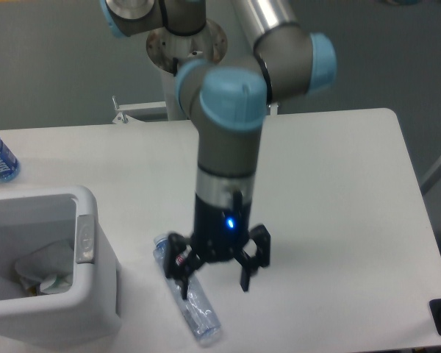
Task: Place the trash in the trash can
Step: 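Move the gripper over the clear water bottle and lower it, then close the gripper around the bottle's cap end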
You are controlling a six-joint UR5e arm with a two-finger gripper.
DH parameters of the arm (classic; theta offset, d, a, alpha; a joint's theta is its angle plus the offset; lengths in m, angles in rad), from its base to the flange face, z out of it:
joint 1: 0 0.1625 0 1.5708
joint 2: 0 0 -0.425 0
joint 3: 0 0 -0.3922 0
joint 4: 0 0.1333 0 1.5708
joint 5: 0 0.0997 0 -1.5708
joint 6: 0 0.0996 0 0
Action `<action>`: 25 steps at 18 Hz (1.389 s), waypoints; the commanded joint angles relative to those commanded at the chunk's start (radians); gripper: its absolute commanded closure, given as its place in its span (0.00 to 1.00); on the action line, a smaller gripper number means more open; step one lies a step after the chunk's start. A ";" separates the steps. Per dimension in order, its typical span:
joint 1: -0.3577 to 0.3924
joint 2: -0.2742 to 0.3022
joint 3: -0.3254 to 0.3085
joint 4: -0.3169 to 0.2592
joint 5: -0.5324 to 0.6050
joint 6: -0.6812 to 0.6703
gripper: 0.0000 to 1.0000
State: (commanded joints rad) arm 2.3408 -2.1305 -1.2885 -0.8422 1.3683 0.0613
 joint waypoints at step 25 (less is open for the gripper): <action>-0.094 -0.201 -0.038 0.006 0.133 0.032 0.00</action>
State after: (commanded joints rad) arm 2.2473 -2.3316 -1.3268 -0.8360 1.5017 0.0936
